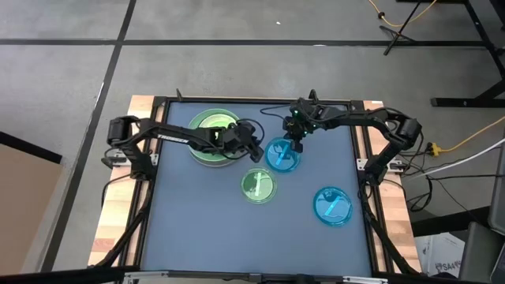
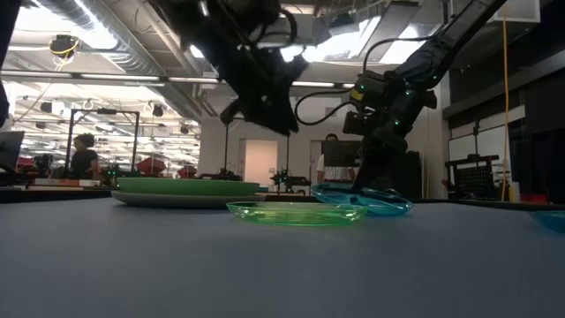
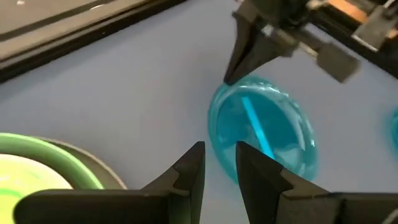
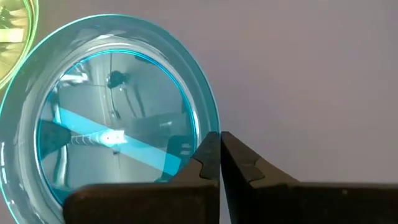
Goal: Stack plastic plates
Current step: Stack the top blue plate on top of the light green plate
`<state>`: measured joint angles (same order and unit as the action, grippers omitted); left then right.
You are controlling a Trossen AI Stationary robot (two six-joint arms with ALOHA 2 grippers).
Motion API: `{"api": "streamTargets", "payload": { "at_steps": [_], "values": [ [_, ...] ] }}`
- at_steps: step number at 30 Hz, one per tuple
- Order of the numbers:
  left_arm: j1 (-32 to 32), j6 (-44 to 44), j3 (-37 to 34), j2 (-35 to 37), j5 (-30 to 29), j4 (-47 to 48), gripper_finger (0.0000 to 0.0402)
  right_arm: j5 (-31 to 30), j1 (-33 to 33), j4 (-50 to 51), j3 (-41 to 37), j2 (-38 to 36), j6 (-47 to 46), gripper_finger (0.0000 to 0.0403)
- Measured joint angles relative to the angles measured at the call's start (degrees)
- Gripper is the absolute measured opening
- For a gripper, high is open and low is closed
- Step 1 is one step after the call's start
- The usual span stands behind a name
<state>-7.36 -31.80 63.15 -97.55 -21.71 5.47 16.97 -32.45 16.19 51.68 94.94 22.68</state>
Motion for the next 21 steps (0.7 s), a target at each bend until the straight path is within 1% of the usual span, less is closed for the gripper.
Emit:
{"api": "streamTargets", "payload": {
  "at_steps": [7,12,21],
  "values": [
    [-1.4,-2.7,0.0,-5.4,0.3,-5.2,0.0083,-0.6,0.0,-0.6,0.0,0.0,0.0,0.0000],
    [-2.1,-4.3,0.0,-8.8,2.4,-9.0,0.0083,-0.7,0.2,-3.2,0.0,0.0,0.0,0.0000],
    [-2.4,-5.6,0.0,-10.2,1.1,-9.2,0.0083,0.2,0.2,-6.4,0.0,0.0,-0.1,0.0000]
  ]
}}
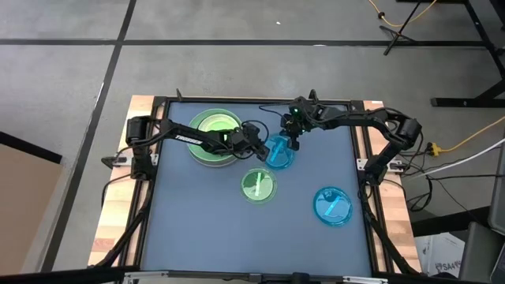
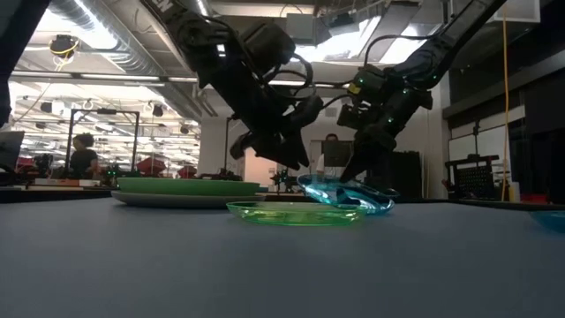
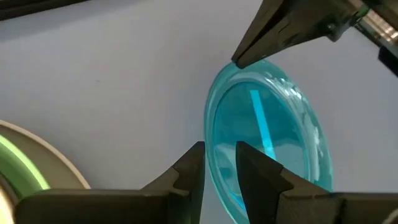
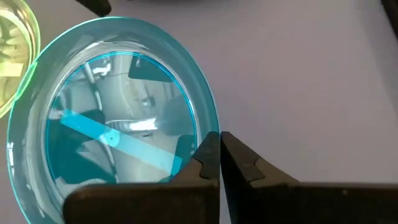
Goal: Stack plastic plates
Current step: Stack the top blue plate on top of the light green plate
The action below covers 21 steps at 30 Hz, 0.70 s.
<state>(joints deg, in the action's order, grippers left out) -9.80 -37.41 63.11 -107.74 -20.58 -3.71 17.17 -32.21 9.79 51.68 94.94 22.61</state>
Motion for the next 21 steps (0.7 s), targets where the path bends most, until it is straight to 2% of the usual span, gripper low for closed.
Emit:
{"api": "streamTargets", "payload": {
  "at_steps": [21],
  "values": [
    [-0.5,-0.1,0.0,0.0,-3.6,0.8,0.0083,1.5,0.0,-4.0,0.0,0.0,0.0,0.0000]
  ]
}}
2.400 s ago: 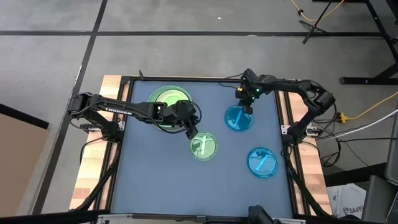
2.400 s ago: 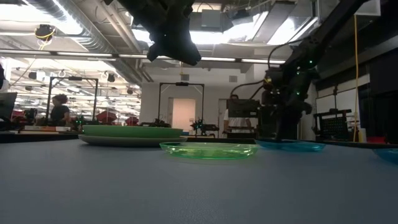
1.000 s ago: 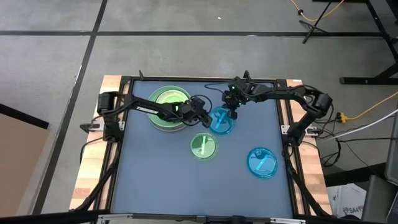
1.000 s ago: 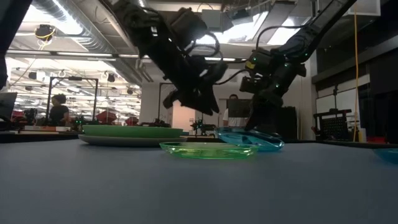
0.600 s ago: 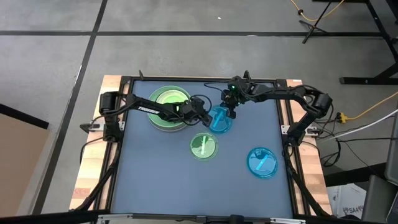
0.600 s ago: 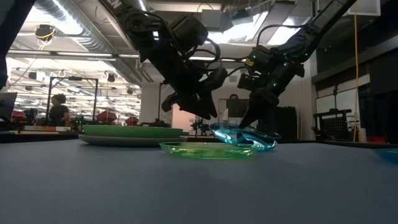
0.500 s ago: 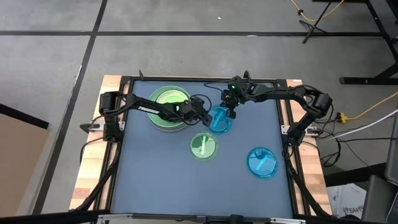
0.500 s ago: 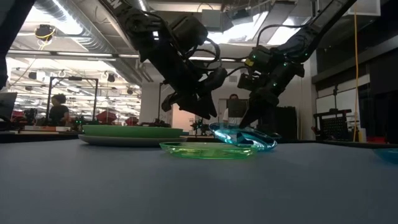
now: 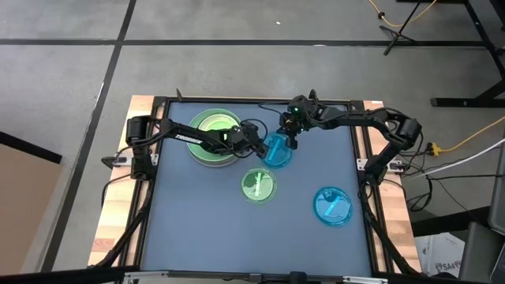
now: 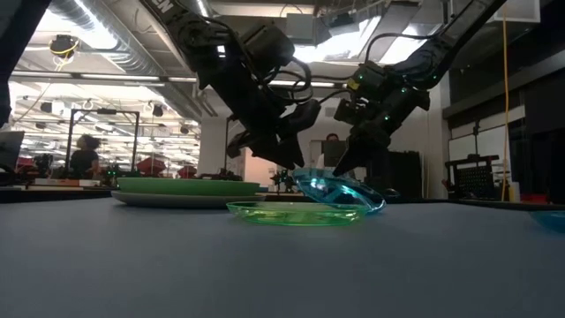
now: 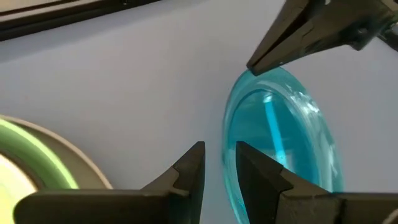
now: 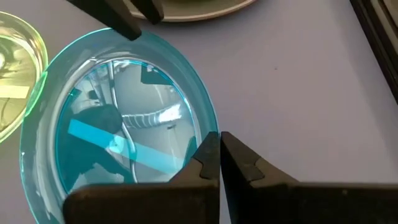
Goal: Stack plastic plates
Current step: Stack the top blue plate on top of the light green plate
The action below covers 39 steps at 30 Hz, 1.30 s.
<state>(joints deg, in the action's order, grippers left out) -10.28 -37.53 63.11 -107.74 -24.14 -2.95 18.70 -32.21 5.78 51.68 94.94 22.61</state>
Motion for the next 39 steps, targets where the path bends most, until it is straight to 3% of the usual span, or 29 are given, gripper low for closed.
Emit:
{"api": "streamTargets", "payload": {
  "at_steps": [7,28,39],
  "values": [
    [0.0,-1.5,-0.1,0.0,-0.4,1.9,0.0083,0.0,0.0,0.0,0.0,0.0,0.0,0.0000],
    [0.2,-4.6,-0.1,0.0,6.5,3.9,0.0083,0.0,0.0,0.0,0.0,0.0,0.1,0.0000],
    [0.3,-7.5,-0.1,-3.5,8.7,2.7,0.0081,0.2,0.0,-0.2,0.0,0.0,0.1,0.0000]
  ]
}}
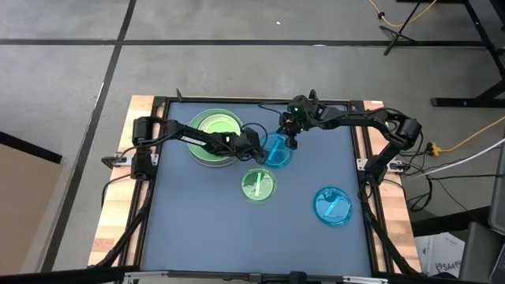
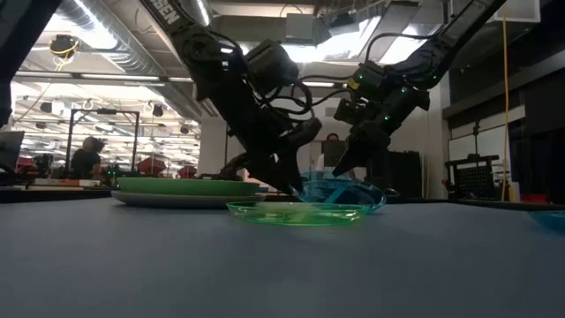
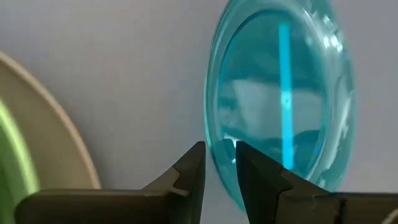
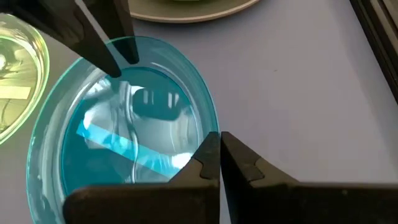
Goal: Stack plastic plates
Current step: Stack the top blue plate on top of the light green plate
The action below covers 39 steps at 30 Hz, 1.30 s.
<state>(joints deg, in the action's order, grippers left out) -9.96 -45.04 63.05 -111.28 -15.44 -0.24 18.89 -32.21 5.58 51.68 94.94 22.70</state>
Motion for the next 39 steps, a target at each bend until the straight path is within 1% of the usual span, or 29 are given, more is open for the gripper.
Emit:
{"api": "streamTargets", "payload": {
  "at_steps": [6,16,21,24,30,32,34,39],
  "values": [
    [0.0,0.1,0.0,0.0,-0.7,-0.2,0.0063,-0.2,0.0,0.0,0.0,0.0,0.0,0.0000],
    [0.0,0.1,0.0,0.1,-0.9,-0.4,0.0015,-0.3,0.0,0.2,0.0,0.0,0.0,0.0000],
    [0.0,0.0,0.0,0.1,-0.9,-0.4,0.0004,-0.2,0.0,0.3,0.0,0.0,0.0,0.0002],
    [0.0,0.0,0.0,0.1,-0.9,-0.6,0.0003,-0.2,0.0,0.3,0.0,0.0,0.0,0.0017],
    [0.0,0.5,0.0,0.1,-0.9,-0.7,0.0002,-0.3,0.0,0.3,0.0,0.0,-0.1,0.0073],
    [0.0,0.5,0.0,0.1,-0.9,-0.7,0.0002,-0.3,-0.1,0.3,0.0,0.0,0.3,0.0086],
    [0.0,0.6,0.0,0.1,-0.9,-0.7,0.0002,-0.6,-0.1,0.6,0.0,-0.3,0.4,0.0092],
    [-0.2,2.2,0.0,1.1,-0.9,-0.1,0.0002,-4.1,-0.1,0.9,0.0,-3.2,0.8,0.0094]
  ]
}}
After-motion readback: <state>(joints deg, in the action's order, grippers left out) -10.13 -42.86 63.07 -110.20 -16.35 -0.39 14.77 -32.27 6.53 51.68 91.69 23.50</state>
